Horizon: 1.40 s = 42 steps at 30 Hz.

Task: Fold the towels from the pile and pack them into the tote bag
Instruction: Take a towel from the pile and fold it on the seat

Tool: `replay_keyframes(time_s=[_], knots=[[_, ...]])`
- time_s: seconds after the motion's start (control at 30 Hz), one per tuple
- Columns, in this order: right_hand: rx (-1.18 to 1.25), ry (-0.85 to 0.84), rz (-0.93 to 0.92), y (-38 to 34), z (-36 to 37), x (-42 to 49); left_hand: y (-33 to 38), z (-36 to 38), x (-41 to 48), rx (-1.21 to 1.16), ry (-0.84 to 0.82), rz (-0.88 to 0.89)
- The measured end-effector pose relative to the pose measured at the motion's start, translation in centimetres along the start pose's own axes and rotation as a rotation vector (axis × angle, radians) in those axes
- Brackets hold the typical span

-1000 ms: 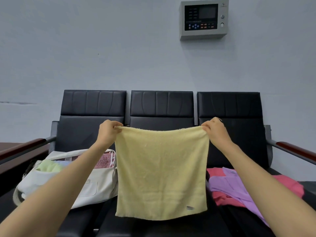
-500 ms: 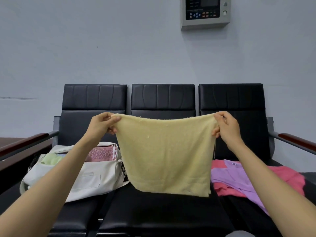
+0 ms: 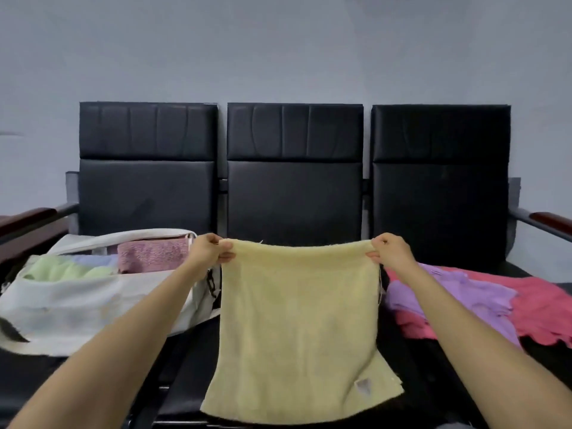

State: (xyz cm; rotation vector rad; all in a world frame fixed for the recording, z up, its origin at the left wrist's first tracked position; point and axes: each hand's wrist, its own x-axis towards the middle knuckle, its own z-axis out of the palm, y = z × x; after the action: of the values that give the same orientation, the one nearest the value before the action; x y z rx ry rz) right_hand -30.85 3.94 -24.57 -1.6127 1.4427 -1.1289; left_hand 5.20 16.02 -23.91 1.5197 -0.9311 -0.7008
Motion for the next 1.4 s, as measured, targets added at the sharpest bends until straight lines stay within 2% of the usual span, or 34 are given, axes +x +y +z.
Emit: replay_keyframes(time_s=[0.13, 0.27, 0.43, 0.53, 0.63, 0.77, 0.97, 1.03, 1.13, 1.2, 1.23, 1.3, 1.4], knots=[[0.029, -0.111, 0.079, 6.0, 2.2, -1.0, -7.1, 1.4, 0.0, 0.003, 0.012, -0.087], [0.158, -0.105, 0.051, 8.0, 1.4, -4.4, -10.3, 0.9, -2.6, -0.031, -0.023, -0.106], [0.154, -0.223, -0.001, 8.2, -1.5, -8.7, -10.2, -1.8, -7.1, -0.001, -0.165, 0.0], [0.149, -0.395, 0.017, 8.5, -3.3, -10.5, -10.2, -3.7, -8.9, 0.042, -0.327, 0.002], [0.046, -0.544, 0.07, 9.7, -4.1, -11.3, -10.9, -4.7, -10.1, 0.139, -0.429, -0.01], [-0.069, -0.61, 0.105, 10.7, -4.2, -11.4, -10.8, -4.8, -10.7, 0.209, -0.532, -0.048], [-0.458, -0.783, 0.094, 10.7, -3.8, -11.2, -11.1, -5.2, -11.0, 0.498, -0.762, -0.192], [-0.491, -0.727, 0.08, 10.6, -3.3, -10.8, -10.8, -4.8, -10.8, 0.445, -0.736, -0.186], [-0.668, -0.568, -0.022, 9.8, -2.0, -10.3, -11.6, -3.4, -9.3, 0.331, -0.435, -0.199], [-0.722, -0.475, -0.099, 8.9, -0.6, -10.1, -12.6, -2.2, -8.0, 0.584, -0.23, -0.201], [-0.702, -0.466, -0.124, 8.6, 0.3, -10.1, -13.4, -1.7, -7.3, 0.684, -0.204, -0.227], [-0.683, -0.521, -0.162, 7.8, 2.2, -10.3, -14.2, -0.9, -6.6, 0.735, -0.238, -0.341], [-0.735, -0.708, -0.226, 7.2, 5.0, -10.8, -15.0, 0.2, -5.6, 0.681, -0.259, -0.451]])
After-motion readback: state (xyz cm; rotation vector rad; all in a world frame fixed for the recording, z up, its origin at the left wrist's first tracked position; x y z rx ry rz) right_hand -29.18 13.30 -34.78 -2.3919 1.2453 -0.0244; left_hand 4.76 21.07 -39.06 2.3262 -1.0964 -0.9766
